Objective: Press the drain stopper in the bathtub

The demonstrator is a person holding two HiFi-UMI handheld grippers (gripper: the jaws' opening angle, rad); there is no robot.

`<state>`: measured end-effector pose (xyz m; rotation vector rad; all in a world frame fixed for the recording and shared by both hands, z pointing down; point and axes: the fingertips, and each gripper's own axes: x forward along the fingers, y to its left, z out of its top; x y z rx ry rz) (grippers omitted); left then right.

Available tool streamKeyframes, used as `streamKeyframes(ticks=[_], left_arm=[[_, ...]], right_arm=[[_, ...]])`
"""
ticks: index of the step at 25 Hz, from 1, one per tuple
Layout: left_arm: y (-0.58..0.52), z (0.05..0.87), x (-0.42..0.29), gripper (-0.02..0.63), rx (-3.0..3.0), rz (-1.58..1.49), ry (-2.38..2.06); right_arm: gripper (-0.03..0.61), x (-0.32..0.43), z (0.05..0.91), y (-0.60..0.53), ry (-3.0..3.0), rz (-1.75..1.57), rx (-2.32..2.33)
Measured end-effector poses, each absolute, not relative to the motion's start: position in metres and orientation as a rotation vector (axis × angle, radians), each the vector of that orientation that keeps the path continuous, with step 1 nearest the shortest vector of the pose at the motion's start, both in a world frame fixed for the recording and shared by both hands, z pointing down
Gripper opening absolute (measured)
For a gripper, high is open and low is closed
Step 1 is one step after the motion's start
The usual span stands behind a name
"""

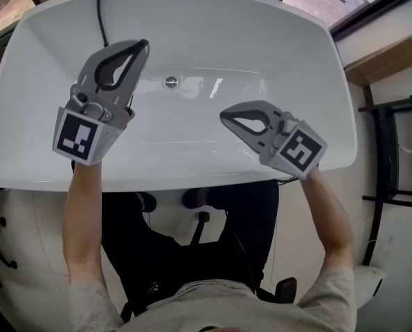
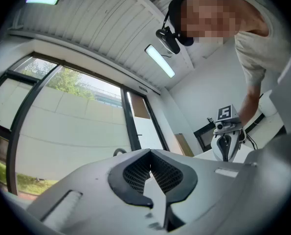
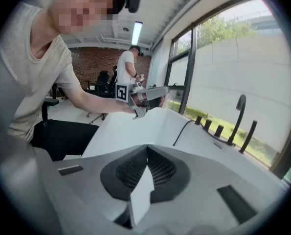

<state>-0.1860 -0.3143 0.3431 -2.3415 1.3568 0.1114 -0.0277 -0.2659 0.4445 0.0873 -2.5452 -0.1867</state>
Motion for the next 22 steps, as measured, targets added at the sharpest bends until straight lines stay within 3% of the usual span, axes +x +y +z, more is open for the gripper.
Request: streamKeyframes(ticks=[3, 9, 18, 22], left_arm=[[-0.351, 0.375, -0.180, 0.008, -2.356, 0.034, 1.333], [-0.356, 0.412, -0.170, 0.008, -2.278, -0.058, 1.303], [-0.373, 0.446, -0.180, 0.008, -2.096, -0.415, 1.283], [-0.376, 0.466, -0.172, 0.008, -2.053, -0.575, 1.220]], right_arm=[[0.002, -0.050, 0.506, -0.326, -2.507, -0.122, 0.049], [0.002, -0.068, 0.661, -0.428, -2.289, 0.327, 0.132], [0.002, -0.142, 0.869, -0.524, -2.093, 0.178, 0.296], [0.002, -0.153, 0.918, -0.535, -2.031, 0.070, 0.323]])
